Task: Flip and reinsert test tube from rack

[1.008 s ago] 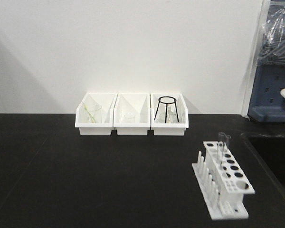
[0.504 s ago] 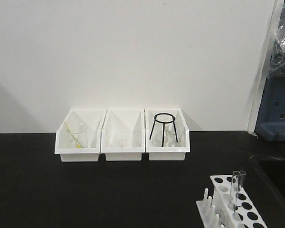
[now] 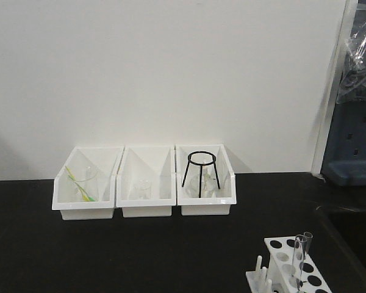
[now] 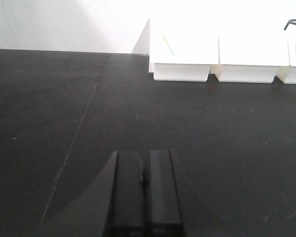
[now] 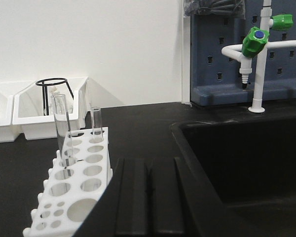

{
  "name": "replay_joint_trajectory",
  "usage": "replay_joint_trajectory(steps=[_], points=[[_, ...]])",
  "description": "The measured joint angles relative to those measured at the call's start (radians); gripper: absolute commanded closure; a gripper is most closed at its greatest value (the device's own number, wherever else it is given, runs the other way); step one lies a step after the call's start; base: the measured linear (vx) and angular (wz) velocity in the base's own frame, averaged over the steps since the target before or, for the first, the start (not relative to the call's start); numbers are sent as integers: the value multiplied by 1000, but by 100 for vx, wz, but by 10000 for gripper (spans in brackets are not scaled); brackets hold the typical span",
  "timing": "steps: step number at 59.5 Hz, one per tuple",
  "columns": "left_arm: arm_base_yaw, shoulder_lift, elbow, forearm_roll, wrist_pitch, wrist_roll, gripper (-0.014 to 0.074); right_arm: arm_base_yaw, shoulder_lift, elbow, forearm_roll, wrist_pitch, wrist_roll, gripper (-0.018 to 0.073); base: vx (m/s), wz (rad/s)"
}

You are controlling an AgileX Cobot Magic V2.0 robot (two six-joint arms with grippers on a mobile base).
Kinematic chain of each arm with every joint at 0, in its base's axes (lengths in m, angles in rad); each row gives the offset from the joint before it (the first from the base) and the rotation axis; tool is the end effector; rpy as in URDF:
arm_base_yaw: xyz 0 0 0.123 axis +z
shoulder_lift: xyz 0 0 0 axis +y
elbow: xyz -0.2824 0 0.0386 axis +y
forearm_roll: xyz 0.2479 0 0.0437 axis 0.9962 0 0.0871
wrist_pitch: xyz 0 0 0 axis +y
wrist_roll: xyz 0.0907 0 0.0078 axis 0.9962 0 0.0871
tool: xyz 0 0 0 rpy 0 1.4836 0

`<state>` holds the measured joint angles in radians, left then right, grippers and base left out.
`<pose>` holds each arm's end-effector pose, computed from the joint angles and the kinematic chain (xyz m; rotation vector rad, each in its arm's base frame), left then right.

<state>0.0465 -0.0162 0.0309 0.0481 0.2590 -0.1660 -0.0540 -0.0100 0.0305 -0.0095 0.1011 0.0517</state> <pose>0.0548 0.0037 0.1801 -0.1546 1.7504 -0.0424 0.0569 -0.0032 0.1941 0.0780 1.6033 -0.0099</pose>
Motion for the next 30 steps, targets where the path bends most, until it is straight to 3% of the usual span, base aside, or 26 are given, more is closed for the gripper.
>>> replay_joint_trajectory(steps=[11, 25, 30], points=[[0, 0, 0, 0, 0, 0, 603, 0, 0, 0, 0, -28, -1, 571, 0, 0], [0, 0, 0, 0, 0, 0, 603, 0, 0, -2, 0, -195, -1, 571, 0, 0], [0, 0, 0, 0, 0, 0, 603, 0, 0, -50, 0, -171, -1, 571, 0, 0]])
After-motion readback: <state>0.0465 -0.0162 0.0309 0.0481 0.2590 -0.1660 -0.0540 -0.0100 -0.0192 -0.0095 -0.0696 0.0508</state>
